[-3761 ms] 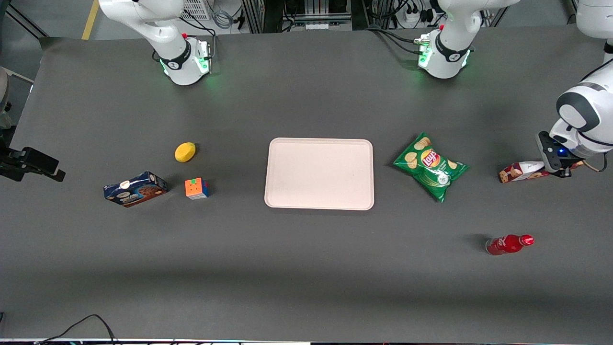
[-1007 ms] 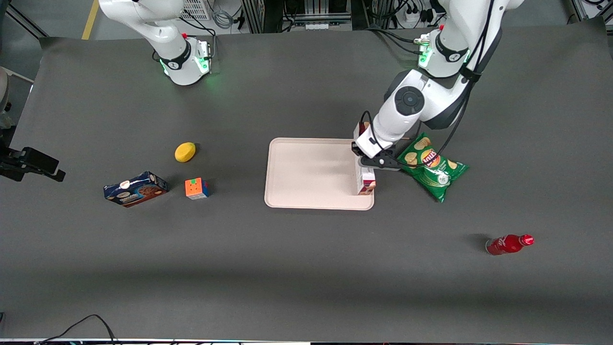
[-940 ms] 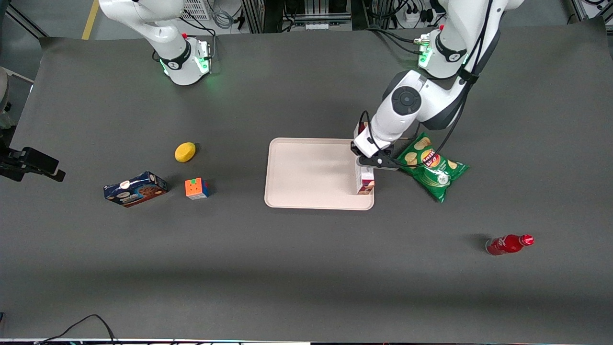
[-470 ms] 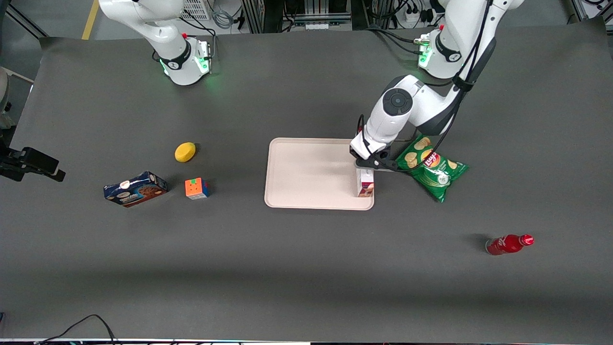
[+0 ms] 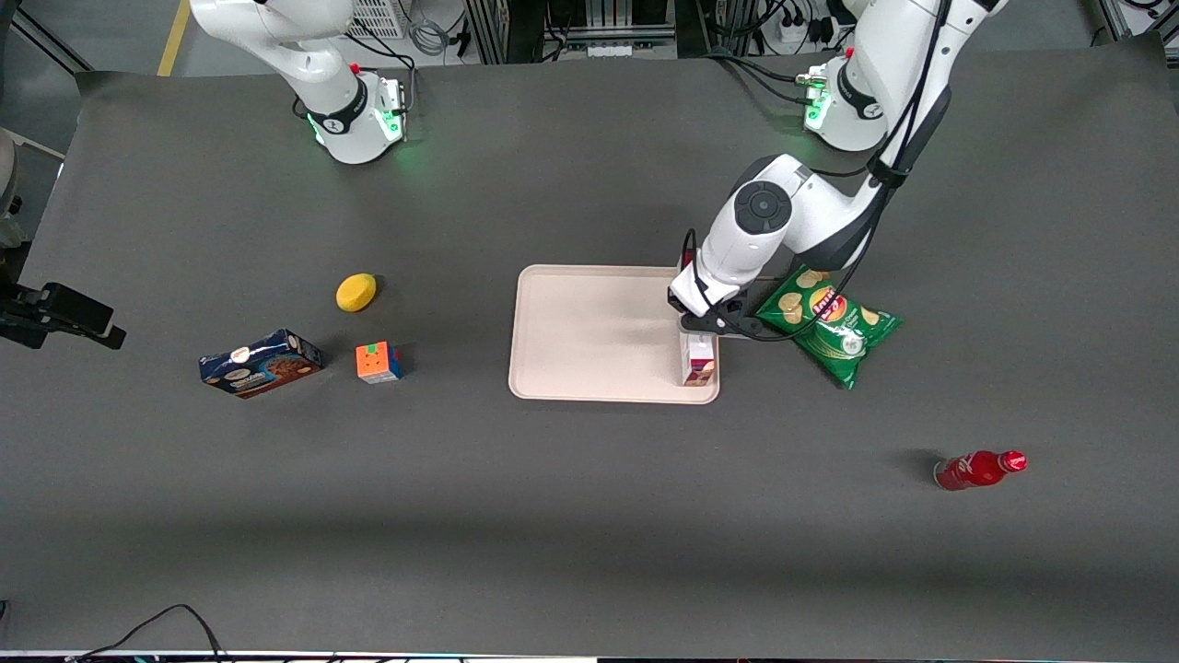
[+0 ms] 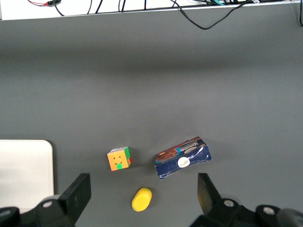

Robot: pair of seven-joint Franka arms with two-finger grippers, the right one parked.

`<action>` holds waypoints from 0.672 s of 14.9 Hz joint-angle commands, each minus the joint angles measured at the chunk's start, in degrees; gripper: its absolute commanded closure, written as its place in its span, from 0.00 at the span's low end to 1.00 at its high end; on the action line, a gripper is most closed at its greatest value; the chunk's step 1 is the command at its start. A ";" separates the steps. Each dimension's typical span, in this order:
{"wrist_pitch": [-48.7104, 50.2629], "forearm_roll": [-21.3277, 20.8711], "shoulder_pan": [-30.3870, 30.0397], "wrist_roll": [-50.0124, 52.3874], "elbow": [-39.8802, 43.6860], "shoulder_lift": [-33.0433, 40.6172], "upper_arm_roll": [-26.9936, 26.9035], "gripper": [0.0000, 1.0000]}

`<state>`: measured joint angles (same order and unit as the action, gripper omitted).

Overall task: Place red cookie box on tray
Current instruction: 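Lower the upright cookie box onto the tray's edge beside the chip bag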

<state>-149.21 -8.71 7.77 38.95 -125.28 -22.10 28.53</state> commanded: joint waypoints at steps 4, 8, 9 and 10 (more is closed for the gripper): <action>-0.11 -2.63 0.23 1.57 2.41 -2.34 -0.58 1.00; -0.20 -2.63 0.14 1.66 2.76 -2.43 -0.75 0.01; -0.11 -2.63 0.14 1.66 2.93 -2.34 -0.75 0.00; -0.03 -2.63 0.14 1.57 3.28 -2.25 -0.75 0.00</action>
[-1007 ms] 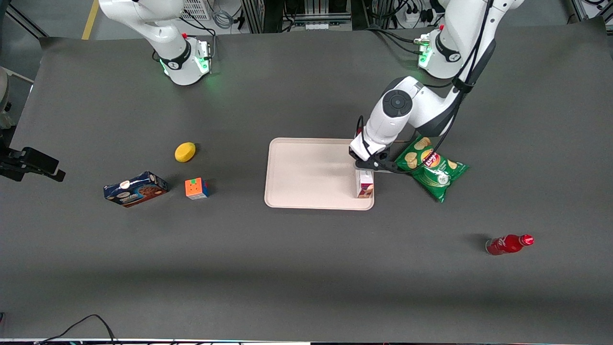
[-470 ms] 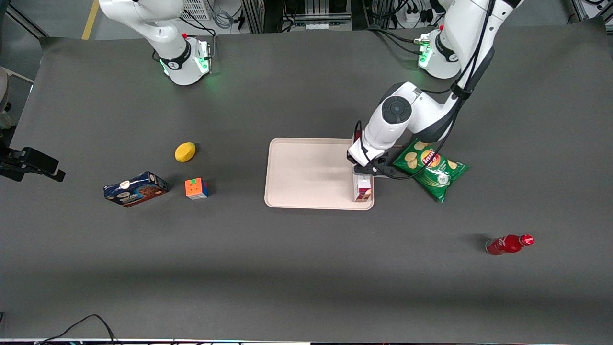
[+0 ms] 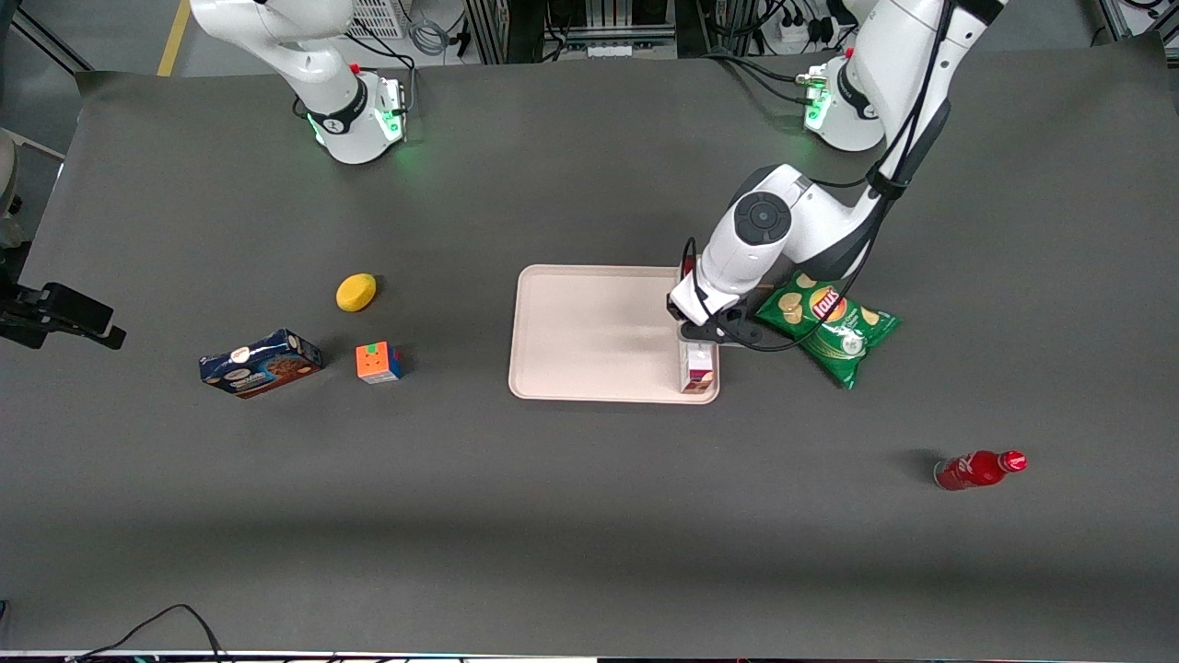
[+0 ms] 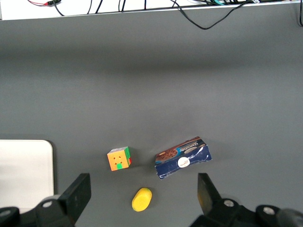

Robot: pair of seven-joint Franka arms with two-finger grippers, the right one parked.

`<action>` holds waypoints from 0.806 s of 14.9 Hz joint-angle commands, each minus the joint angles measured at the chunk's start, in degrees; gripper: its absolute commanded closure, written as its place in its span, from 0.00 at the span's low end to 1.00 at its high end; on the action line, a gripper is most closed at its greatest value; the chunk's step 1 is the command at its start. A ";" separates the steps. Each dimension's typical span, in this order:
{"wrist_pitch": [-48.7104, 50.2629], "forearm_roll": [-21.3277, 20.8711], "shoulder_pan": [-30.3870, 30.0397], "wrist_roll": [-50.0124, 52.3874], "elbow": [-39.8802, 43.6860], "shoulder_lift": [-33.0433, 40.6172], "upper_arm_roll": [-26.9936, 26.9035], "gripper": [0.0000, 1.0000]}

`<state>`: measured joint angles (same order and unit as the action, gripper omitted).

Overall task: Place red cookie box on tray
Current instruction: 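Lower the upright cookie box onto the tray's edge beside the chip bag, then open the left gripper and pull it back from the box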

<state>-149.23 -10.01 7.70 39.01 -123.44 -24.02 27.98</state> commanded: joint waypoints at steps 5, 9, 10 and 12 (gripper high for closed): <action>9.44 -1.59 -0.75 -2.16 8.71 2.48 -0.38 0.00; 28.61 -1.59 -1.99 -8.85 23.39 3.10 -1.60 0.00; 30.91 -0.89 -2.08 -11.56 25.07 4.23 -3.09 0.00; 32.42 0.51 -2.17 -16.49 25.36 8.00 -8.36 0.00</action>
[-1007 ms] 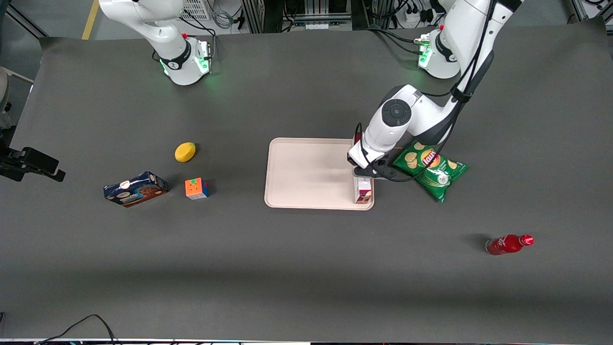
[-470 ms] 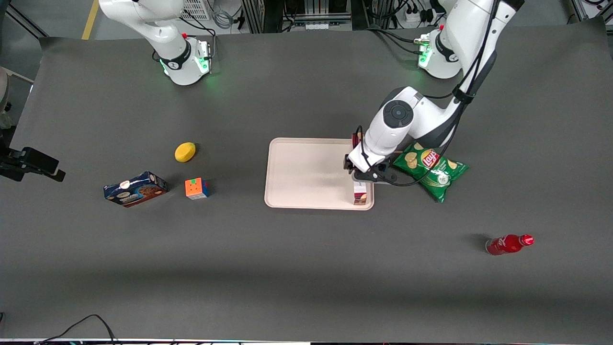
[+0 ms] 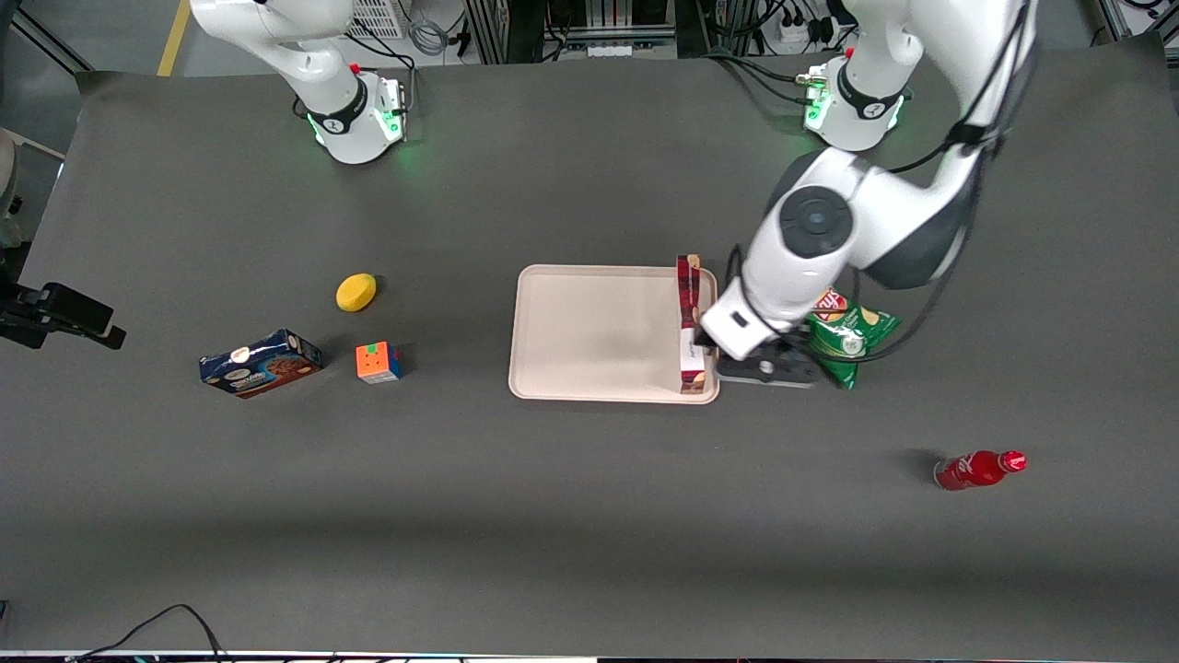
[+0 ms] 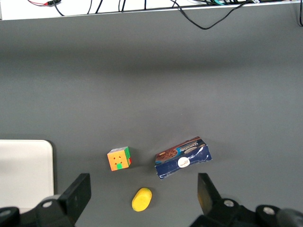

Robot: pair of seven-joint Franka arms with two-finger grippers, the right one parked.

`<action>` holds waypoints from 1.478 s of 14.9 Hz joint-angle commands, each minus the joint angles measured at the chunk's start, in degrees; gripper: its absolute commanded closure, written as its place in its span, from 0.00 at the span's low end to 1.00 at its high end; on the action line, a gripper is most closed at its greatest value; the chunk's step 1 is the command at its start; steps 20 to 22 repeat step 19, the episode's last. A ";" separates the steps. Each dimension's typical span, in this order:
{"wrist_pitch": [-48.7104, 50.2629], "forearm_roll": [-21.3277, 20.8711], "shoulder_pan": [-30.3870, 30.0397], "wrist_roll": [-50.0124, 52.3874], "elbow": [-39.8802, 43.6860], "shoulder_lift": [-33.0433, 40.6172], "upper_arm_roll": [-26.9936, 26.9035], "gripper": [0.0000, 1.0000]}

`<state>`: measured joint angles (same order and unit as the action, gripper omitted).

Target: Place red cookie box on tray

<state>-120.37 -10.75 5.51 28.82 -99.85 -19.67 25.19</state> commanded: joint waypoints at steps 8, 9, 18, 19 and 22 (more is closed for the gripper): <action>18.48 10.13 -3.66 -26.79 1.50 17.90 -20.88 0.00; 20.33 10.13 -4.27 -27.84 1.50 19.13 -21.40 0.00; 24.75 10.04 -4.54 -34.36 1.76 23.10 -24.57 0.00; 24.83 10.04 -4.54 -34.36 1.76 23.27 -24.57 0.00; 24.83 10.04 -4.54 -34.36 1.76 23.27 -24.57 0.00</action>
